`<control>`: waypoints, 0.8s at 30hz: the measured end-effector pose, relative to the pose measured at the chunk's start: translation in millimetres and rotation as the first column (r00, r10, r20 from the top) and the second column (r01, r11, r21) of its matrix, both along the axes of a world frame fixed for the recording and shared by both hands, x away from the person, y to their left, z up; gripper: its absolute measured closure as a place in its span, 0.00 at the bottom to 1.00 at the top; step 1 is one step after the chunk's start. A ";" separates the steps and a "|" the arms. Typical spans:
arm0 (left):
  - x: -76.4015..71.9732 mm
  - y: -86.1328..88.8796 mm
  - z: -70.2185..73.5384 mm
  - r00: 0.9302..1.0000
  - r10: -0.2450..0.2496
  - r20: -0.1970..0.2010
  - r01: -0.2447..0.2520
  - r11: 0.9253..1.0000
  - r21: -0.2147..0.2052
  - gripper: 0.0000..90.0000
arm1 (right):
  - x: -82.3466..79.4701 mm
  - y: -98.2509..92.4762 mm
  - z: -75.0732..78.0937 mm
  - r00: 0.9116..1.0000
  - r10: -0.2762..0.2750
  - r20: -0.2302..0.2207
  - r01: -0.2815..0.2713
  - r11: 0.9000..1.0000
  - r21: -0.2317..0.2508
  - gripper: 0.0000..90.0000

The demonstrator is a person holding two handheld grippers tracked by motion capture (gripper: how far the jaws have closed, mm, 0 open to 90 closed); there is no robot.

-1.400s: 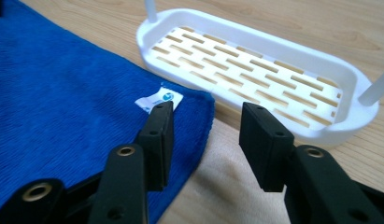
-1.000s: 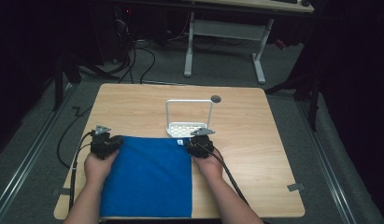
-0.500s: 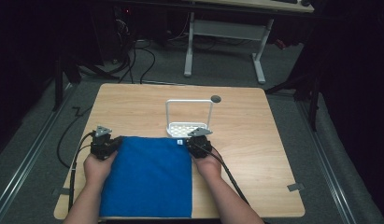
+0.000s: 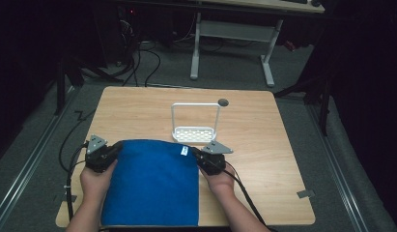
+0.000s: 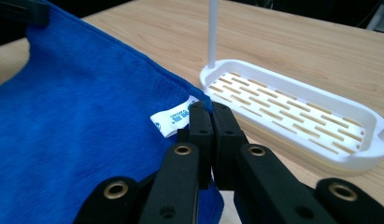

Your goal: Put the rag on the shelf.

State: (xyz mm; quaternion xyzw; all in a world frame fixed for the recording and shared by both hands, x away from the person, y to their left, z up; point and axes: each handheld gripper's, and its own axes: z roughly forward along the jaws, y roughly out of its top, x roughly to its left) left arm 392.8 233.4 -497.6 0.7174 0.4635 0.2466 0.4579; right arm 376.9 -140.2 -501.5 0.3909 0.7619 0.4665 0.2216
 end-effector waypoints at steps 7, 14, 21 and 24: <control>-15.5 -7.9 12.2 0.998 0.015 0.060 -0.015 1.000 -0.007 0.99 | -17.0 -7.3 7.2 0.998 0.030 0.059 -0.035 0.996 0.086 0.99; -24.9 -21.7 33.3 0.994 -0.003 0.111 0.001 1.000 0.019 0.99 | -26.5 -10.1 34.7 0.988 0.077 0.132 -0.091 0.990 0.105 0.99; -38.4 -44.2 36.2 0.987 -0.021 0.161 0.012 0.998 0.054 0.99 | -38.7 -32.8 41.5 0.987 0.044 0.153 -0.069 0.984 0.162 0.99; -44.4 -38.2 43.0 0.982 -0.015 0.188 0.012 1.000 0.015 0.99 | -44.0 -42.1 48.0 0.984 0.034 0.173 -0.062 0.985 0.163 0.99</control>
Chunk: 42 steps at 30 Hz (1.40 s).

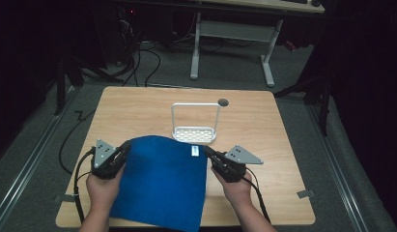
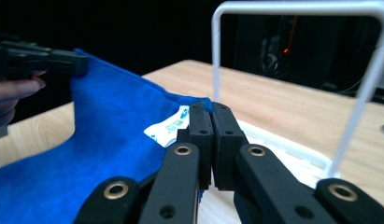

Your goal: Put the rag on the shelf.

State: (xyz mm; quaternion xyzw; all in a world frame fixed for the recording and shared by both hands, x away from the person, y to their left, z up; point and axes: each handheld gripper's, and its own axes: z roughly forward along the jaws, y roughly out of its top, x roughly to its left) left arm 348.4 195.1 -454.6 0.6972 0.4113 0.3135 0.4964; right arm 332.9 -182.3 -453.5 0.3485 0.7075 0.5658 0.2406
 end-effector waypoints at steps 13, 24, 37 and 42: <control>-15.8 -13.5 22.5 0.992 -0.081 0.098 0.086 0.995 -0.052 0.99 | -15.0 -22.5 30.6 0.992 -0.070 0.100 0.068 0.997 0.029 0.99; -37.2 -27.2 50.3 0.972 -0.149 0.183 0.164 0.984 -0.072 0.99 | -24.6 -43.6 55.5 0.977 -0.118 0.178 0.106 0.991 0.078 0.99; -48.5 -31.9 67.7 0.955 -0.171 0.241 0.195 0.978 -0.078 0.99 | -32.7 -65.4 74.1 0.952 -0.181 0.245 0.157 0.981 0.116 0.99; -46.2 -34.5 69.3 0.956 -0.172 0.239 0.197 0.977 -0.083 0.99 | -35.4 -67.4 78.0 0.947 -0.191 0.259 0.166 0.979 0.117 0.99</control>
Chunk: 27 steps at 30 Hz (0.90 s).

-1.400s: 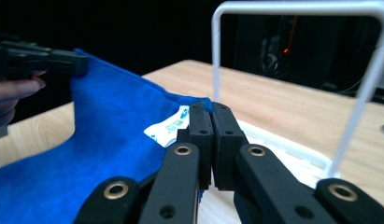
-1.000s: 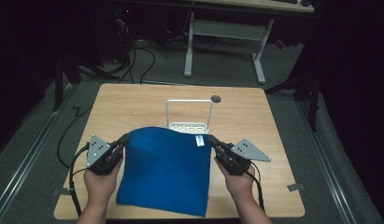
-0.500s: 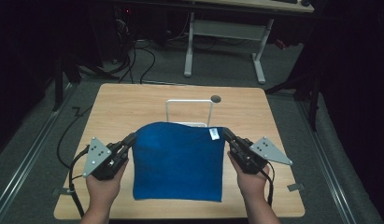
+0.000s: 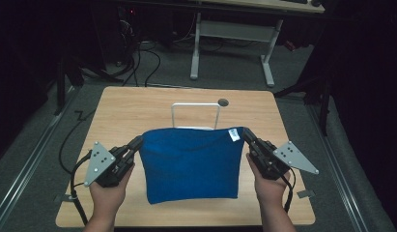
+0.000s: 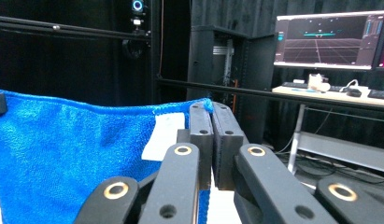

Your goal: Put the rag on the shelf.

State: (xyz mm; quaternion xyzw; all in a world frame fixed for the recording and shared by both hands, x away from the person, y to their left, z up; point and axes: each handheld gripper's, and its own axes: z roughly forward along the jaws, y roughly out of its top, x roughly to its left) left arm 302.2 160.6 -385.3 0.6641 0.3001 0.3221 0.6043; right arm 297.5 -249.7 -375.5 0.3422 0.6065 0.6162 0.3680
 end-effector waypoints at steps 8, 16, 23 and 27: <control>13.1 -4.6 6.4 1.000 0.015 0.007 -0.015 1.000 -0.007 0.99 | 4.5 -0.9 1.8 1.000 0.007 -0.004 -0.007 1.000 0.018 0.99; 33.9 -10.3 30.1 0.999 0.039 0.014 -0.039 0.999 0.005 0.99 | 17.2 -4.5 6.2 1.000 -0.002 0.006 0.002 1.000 -0.010 0.99; 54.5 -8.8 50.7 0.998 0.051 0.025 -0.052 0.999 0.006 0.99 | 35.2 -12.3 22.4 1.000 -0.023 -0.011 0.023 1.000 0.013 0.99; 70.6 -13.3 58.9 0.997 0.066 0.025 -0.067 0.998 0.019 0.99 | 49.5 -11.2 35.7 0.999 -0.043 -0.013 0.043 0.999 -0.008 0.99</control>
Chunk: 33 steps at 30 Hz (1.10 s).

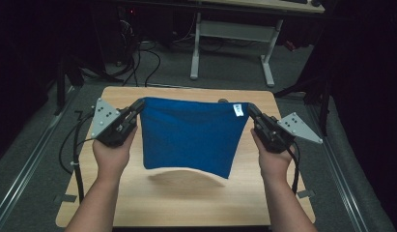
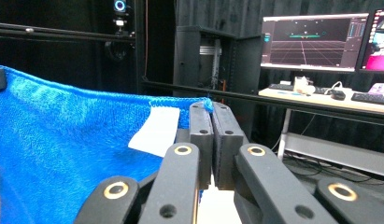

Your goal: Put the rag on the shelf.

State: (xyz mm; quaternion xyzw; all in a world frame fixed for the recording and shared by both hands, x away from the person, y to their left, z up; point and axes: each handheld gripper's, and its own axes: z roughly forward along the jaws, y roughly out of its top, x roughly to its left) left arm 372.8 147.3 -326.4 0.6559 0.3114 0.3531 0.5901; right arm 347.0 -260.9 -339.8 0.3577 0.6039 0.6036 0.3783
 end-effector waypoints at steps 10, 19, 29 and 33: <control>48.1 -7.3 8.3 0.999 0.031 -0.012 -0.031 0.999 0.024 0.99 | 33.5 2.0 26.1 0.999 -0.043 -0.002 0.043 0.999 -0.023 0.99; 82.0 -10.3 15.3 0.998 0.061 -0.029 -0.059 0.997 0.056 0.99 | 68.1 5.6 34.9 0.996 -0.081 -0.023 0.079 0.995 -0.058 0.99; 117.1 -16.2 22.5 0.995 0.088 -0.039 -0.084 0.991 0.102 0.99 | 101.2 9.0 44.7 0.992 -0.122 -0.038 0.118 0.989 -0.090 0.99; 131.5 -20.4 23.2 0.993 0.103 -0.057 -0.095 0.988 0.119 0.99 | 116.0 10.1 44.1 0.988 -0.141 -0.056 0.134 0.985 -0.104 0.99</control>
